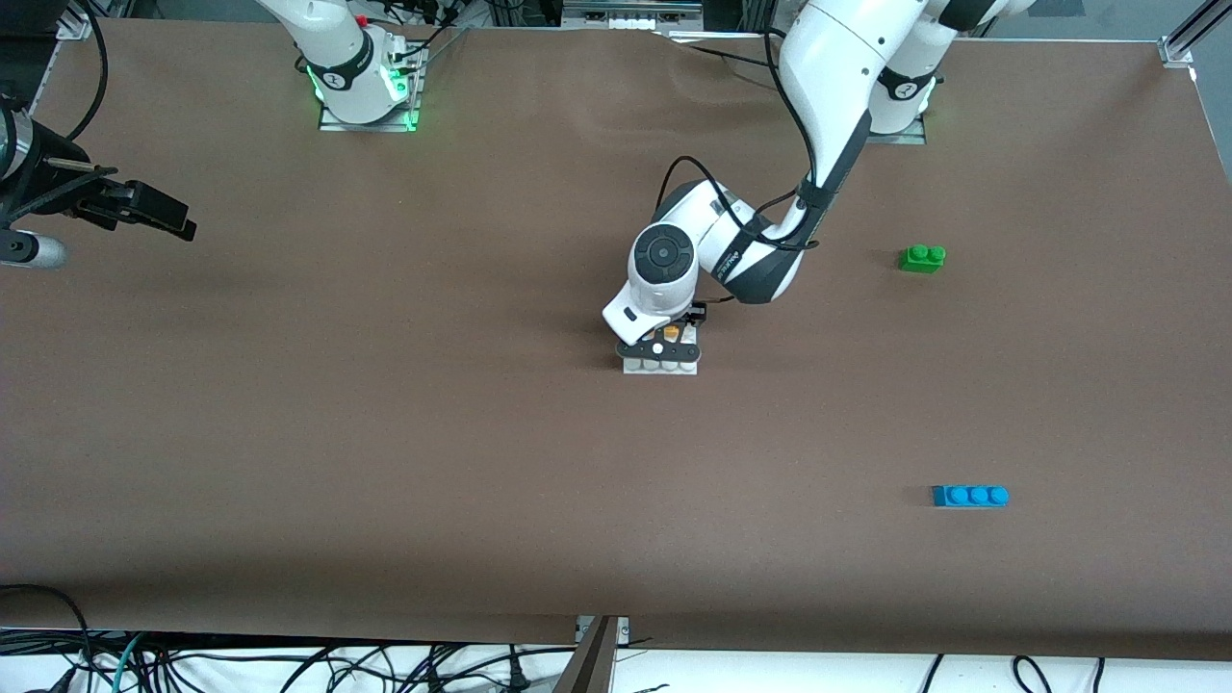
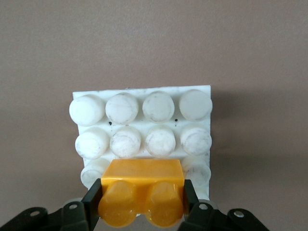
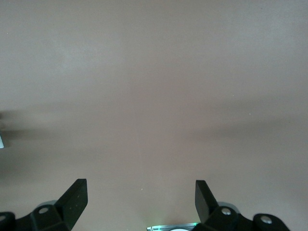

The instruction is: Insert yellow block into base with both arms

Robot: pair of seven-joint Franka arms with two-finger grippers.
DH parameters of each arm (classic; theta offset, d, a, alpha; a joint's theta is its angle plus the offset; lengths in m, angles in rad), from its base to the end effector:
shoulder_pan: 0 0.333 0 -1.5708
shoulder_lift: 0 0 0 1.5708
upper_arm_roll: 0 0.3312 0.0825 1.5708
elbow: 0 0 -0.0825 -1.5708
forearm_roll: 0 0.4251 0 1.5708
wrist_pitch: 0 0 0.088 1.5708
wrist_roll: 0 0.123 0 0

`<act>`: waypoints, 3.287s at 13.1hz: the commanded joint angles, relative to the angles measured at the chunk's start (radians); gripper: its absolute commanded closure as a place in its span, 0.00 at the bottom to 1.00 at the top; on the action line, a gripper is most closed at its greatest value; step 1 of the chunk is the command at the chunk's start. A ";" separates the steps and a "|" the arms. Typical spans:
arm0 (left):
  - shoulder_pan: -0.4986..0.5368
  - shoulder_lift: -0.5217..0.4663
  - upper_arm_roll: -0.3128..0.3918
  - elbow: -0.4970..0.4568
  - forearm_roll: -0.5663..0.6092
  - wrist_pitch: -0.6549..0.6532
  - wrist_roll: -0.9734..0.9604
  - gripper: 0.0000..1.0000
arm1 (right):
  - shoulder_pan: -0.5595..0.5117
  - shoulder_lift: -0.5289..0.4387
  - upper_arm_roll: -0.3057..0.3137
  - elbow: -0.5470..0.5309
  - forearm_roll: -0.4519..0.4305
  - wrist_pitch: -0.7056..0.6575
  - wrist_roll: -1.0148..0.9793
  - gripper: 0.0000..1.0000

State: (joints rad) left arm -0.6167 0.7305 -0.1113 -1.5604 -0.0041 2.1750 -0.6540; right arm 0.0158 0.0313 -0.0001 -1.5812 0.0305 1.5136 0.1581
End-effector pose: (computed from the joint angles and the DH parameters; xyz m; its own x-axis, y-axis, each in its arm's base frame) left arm 0.5509 -0.4792 0.1767 0.9896 -0.0465 -0.1362 -0.0479 -0.9988 -0.0071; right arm 0.5963 0.0133 0.5951 0.9848 -0.1402 -0.1023 -0.1424 -0.9897 -0.0146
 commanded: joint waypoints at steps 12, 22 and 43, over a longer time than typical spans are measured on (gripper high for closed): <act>-0.002 -0.088 0.016 0.040 -0.053 -0.171 -0.042 0.00 | -0.005 -0.008 -0.001 -0.003 0.014 0.005 -0.014 0.01; 0.326 -0.462 0.019 0.094 -0.069 -0.516 0.167 0.00 | -0.005 -0.008 -0.001 -0.003 0.014 0.003 -0.015 0.01; 0.615 -0.772 0.071 -0.182 -0.013 -0.551 0.608 0.00 | -0.005 -0.008 -0.001 -0.003 0.014 0.003 -0.014 0.01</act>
